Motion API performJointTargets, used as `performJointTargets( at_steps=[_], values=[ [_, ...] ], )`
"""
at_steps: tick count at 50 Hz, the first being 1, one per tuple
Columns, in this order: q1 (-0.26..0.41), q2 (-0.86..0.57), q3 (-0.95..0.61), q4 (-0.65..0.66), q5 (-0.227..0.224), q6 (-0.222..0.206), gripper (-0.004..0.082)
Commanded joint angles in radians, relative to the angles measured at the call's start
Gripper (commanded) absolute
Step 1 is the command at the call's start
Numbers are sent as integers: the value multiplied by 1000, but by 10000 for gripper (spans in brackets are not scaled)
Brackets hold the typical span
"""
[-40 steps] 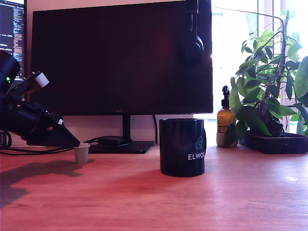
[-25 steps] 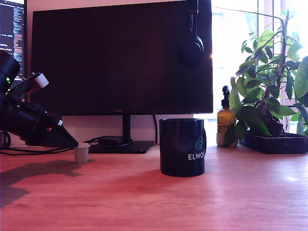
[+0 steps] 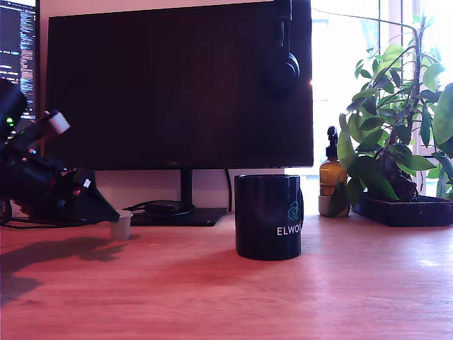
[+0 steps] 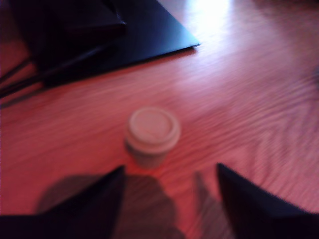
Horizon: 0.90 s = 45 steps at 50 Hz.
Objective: Pick up the coffee capsules from the table one by one and drop them inside the nearest coffee cup
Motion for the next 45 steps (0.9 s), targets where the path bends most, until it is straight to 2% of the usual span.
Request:
performJointTargets(
  at_steps=[1, 14, 28, 45],
  values=[
    [1, -7, -57, 50, -18, -3, 597],
    [-2, -7, -86, 145, -27, -4, 597],
    [-24, -6, -86, 174, -82, -6, 597],
    [-39, 20, -84, 212, -101, -18, 597]
  ],
)
